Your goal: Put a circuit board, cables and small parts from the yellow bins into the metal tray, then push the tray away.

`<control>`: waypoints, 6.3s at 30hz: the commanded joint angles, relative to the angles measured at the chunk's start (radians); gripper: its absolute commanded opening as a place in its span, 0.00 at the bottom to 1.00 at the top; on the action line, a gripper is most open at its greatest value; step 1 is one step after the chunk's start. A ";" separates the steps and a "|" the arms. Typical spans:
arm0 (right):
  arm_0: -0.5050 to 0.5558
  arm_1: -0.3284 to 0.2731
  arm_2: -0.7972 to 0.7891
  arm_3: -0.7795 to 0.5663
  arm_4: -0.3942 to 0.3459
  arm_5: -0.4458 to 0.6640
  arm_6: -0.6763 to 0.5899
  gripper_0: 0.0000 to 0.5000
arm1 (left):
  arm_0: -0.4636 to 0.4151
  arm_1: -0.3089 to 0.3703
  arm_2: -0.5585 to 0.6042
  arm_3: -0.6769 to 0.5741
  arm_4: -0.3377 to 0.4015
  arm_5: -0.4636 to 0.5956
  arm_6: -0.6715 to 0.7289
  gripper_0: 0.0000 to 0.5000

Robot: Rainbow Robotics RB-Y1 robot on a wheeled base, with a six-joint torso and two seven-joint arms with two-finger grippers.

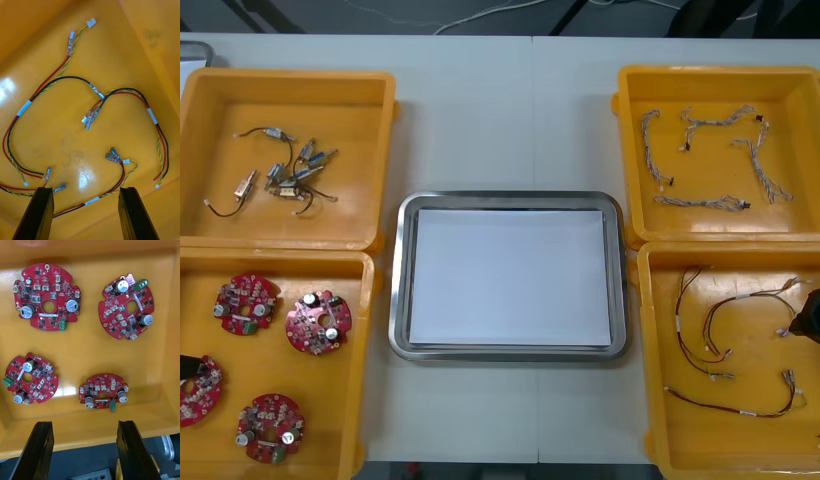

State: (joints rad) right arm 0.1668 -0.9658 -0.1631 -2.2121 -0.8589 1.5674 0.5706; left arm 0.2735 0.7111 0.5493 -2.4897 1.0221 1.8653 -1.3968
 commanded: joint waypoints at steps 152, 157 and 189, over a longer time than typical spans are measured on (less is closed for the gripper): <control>-0.044 0.355 -0.161 -0.040 0.066 0.192 -0.046 1.00 | 0.245 -0.260 -0.436 0.245 -0.577 -0.393 -0.235 0.60; -0.029 0.383 -0.159 -0.046 0.086 0.197 -0.170 1.00 | 0.266 -0.260 -0.433 0.242 -0.585 -0.426 -0.249 0.52; 0.037 0.539 -0.035 -0.046 0.428 0.164 -0.498 1.00 | 0.135 -0.269 -0.434 0.262 -0.591 -0.425 -0.235 0.08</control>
State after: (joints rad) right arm 0.1776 -0.4515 -0.2091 -2.2234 -0.4420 1.7440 0.1078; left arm 0.4589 0.4625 0.1283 -2.2353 0.4416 1.4279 -1.5224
